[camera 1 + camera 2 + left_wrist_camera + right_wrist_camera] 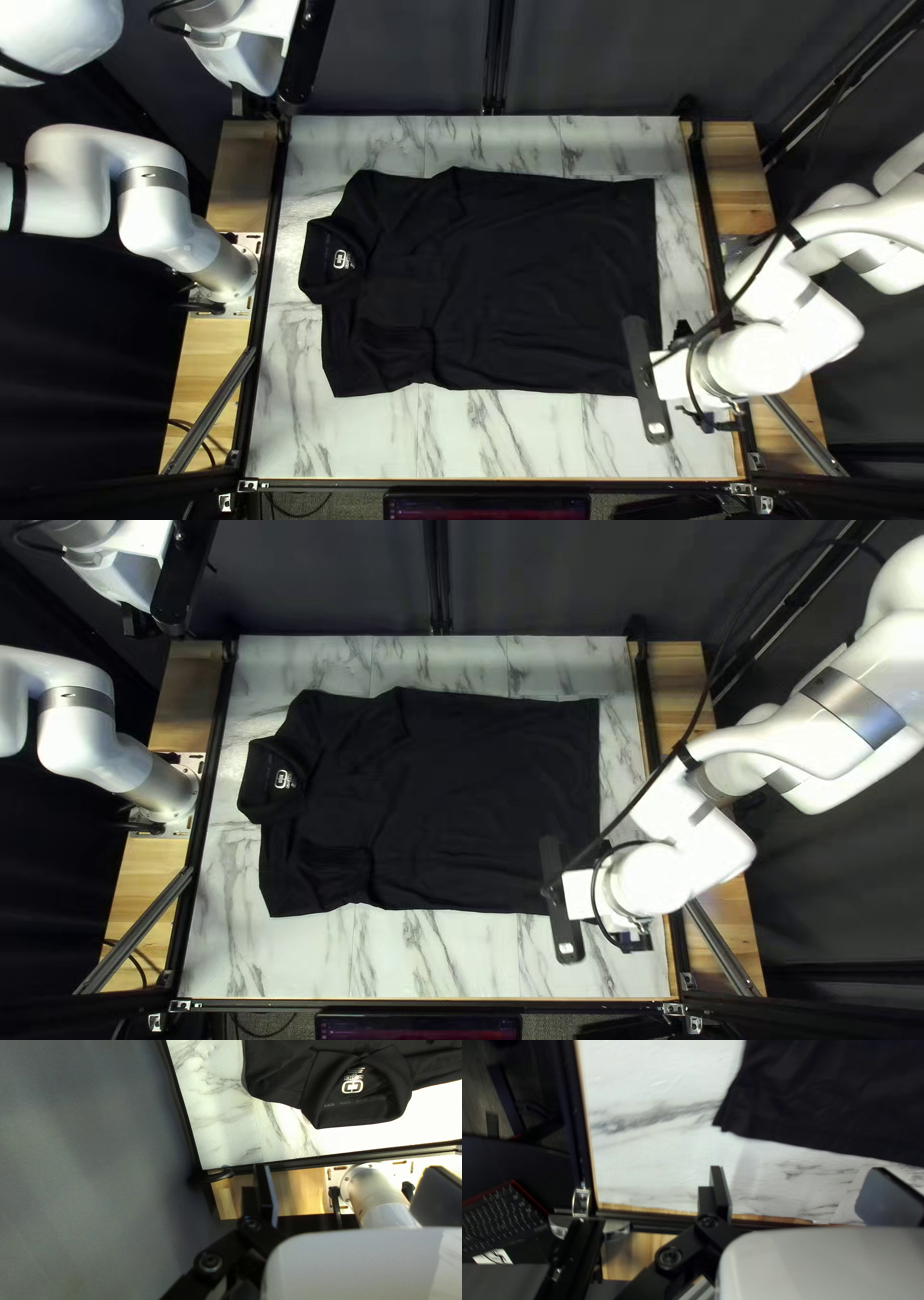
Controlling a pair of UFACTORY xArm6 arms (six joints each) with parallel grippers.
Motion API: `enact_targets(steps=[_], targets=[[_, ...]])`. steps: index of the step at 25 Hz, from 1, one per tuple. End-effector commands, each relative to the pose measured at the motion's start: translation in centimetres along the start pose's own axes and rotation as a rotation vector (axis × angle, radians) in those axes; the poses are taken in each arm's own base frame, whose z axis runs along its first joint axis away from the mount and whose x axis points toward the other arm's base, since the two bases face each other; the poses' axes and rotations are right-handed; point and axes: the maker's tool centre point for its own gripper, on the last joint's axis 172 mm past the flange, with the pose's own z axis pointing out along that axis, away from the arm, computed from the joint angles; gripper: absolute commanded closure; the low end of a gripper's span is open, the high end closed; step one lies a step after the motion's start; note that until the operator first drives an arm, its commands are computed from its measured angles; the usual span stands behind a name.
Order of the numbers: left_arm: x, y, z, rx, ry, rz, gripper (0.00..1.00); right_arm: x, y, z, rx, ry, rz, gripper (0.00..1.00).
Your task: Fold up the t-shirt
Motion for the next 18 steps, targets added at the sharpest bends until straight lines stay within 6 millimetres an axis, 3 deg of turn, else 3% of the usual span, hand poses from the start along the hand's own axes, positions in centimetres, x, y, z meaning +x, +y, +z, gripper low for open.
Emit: enact_targets(steps=[1,3,7,9,12,13,18], targets=[[0.0,0.0,0.0,0.0,0.0,0.0,0.0,0.0,0.0,0.0,0.0,0.0,-0.001,0.0],[0.0,0.0,0.0,0.0,0.0,0.0,0.0,0.0,0.0,0.0,0.0,0.0,-0.001,0.0],[0.0,0.0,0.0,0.0,0.0,0.0,0.0,1.1,1.3,0.4,0.013,-0.015,-0.299,0.0],[0.0,0.0,0.0,0.0,0.0,0.0,0.0,2.5,0.5,0.7,-0.003,-0.053,-0.515,0.0],[0.0,0.0,0.0,0.0,0.0,0.0,0.0,3.1,-1.2,0.8,-0.017,-0.111,-0.755,0.0],[0.0,0.0,0.0,0.0,0.0,0.0,0.0,2.1,-0.9,0.6,-0.034,-0.141,-0.793,0.0],[0.0,0.0,0.0,0.0,0.0,0.0,0.0,2.1,-0.9,0.6,-0.034,-0.141,-0.793,0.0]])
